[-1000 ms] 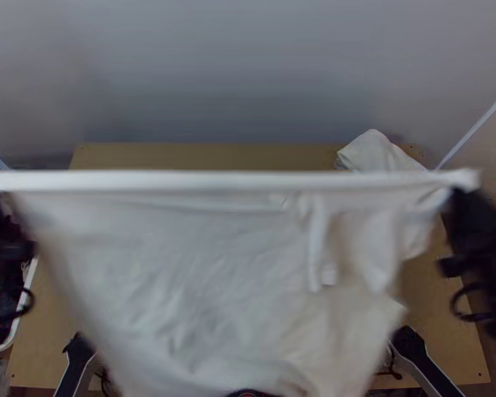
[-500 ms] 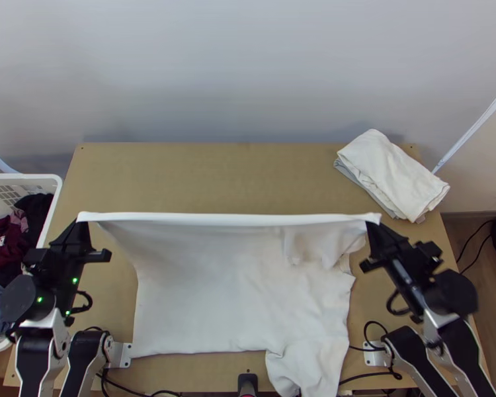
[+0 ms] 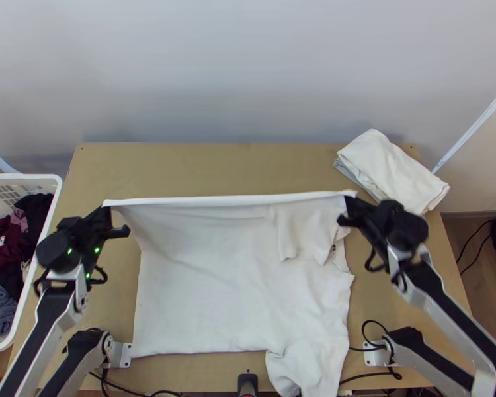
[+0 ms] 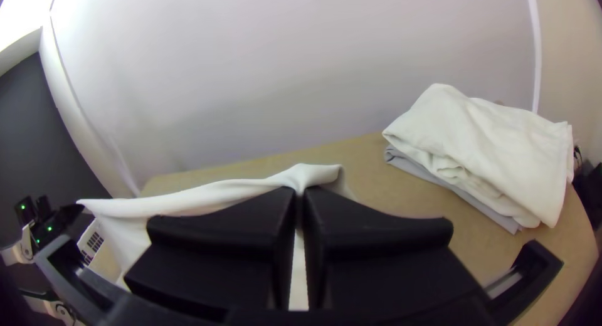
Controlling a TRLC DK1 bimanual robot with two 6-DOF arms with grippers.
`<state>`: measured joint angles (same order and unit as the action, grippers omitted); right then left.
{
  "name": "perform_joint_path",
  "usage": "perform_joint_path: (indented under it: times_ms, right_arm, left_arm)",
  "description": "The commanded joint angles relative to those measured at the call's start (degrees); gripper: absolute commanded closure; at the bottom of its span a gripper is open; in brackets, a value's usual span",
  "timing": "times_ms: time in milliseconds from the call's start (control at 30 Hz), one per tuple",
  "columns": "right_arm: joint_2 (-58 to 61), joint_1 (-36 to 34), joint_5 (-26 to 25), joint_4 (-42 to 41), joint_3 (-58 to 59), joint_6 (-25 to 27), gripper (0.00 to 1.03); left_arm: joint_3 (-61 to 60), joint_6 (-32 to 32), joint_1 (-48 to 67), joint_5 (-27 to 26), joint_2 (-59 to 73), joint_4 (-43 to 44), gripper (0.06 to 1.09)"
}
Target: Fold the t-shirt
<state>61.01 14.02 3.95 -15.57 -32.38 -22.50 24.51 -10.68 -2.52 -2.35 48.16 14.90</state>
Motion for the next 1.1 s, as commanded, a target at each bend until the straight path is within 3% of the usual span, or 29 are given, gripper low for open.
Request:
perform_joint_path:
  times_ms: [0, 533, 867, 1067]
  right_arm:
    - [7.1, -2.2, -1.3, -1.7, -6.1, -1.5, 1.00]
    - [33.6, -6.6, 1.1, 0.9, -27.9, -1.4, 1.00]
    - [46.5, -6.6, 1.2, 17.8, -46.6, -1.9, 1.00]
    - [53.7, -7.2, 1.2, 30.8, -60.4, -3.3, 1.00]
  left_arm:
    - [4.0, -0.2, -1.9, 1.2, 8.0, 3.2, 1.05]
    - [29.0, -0.9, -3.5, 0.6, 43.9, 4.3, 1.05]
    - [44.0, -1.0, -3.5, 0.6, 57.7, 2.4, 1.05]
    - [55.2, -1.6, -3.5, 0.6, 65.0, -5.2, 1.05]
